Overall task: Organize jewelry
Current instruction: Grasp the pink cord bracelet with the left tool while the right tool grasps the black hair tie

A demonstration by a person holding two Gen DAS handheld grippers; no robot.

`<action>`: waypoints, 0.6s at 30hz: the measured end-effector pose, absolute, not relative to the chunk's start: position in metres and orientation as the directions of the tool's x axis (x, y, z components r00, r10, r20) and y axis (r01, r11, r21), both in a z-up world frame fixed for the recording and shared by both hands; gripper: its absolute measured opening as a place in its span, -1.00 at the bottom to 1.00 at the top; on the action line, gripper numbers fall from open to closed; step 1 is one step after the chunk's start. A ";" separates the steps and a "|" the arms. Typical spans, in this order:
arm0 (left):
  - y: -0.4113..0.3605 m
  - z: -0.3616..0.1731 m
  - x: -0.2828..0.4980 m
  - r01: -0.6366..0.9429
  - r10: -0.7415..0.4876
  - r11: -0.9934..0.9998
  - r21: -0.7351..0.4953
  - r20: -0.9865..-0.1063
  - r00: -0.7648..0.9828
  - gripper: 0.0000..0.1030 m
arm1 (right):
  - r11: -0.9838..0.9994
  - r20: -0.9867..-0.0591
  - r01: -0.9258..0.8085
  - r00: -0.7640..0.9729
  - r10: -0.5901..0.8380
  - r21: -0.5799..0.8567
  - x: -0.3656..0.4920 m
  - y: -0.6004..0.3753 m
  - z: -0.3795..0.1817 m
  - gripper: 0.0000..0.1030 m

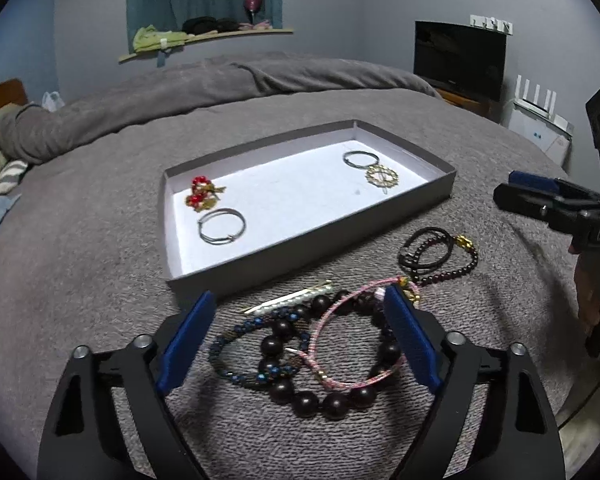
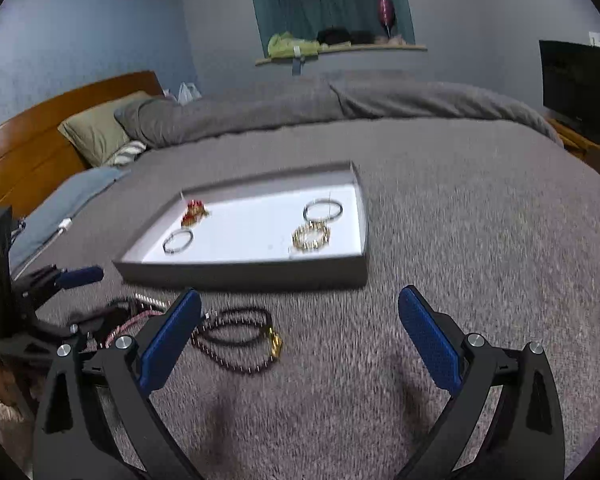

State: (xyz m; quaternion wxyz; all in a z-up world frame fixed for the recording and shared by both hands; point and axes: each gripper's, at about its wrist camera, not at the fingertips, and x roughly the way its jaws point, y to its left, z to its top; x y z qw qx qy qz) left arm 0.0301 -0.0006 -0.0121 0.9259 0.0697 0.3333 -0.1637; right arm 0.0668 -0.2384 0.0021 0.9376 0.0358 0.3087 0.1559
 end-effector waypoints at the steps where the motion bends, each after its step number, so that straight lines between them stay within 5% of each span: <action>1: -0.002 -0.013 0.030 0.354 -0.259 0.935 0.022 -0.642 0.721 0.55 | 0.949 -0.575 -0.269 0.756 0.313 0.163 0.068 -0.238 0.001 0.89; 9: -0.021 -0.025 0.035 0.422 -0.285 0.906 0.035 -0.687 0.668 -0.27 | 0.949 -0.583 -0.269 0.749 0.315 0.166 0.070 -0.239 0.000 0.89; 18: -0.018 -0.030 0.038 0.434 -0.272 0.899 0.053 -0.709 0.650 -0.45 | 0.946 -0.590 -0.282 0.741 0.321 0.160 0.070 -0.234 -0.001 0.89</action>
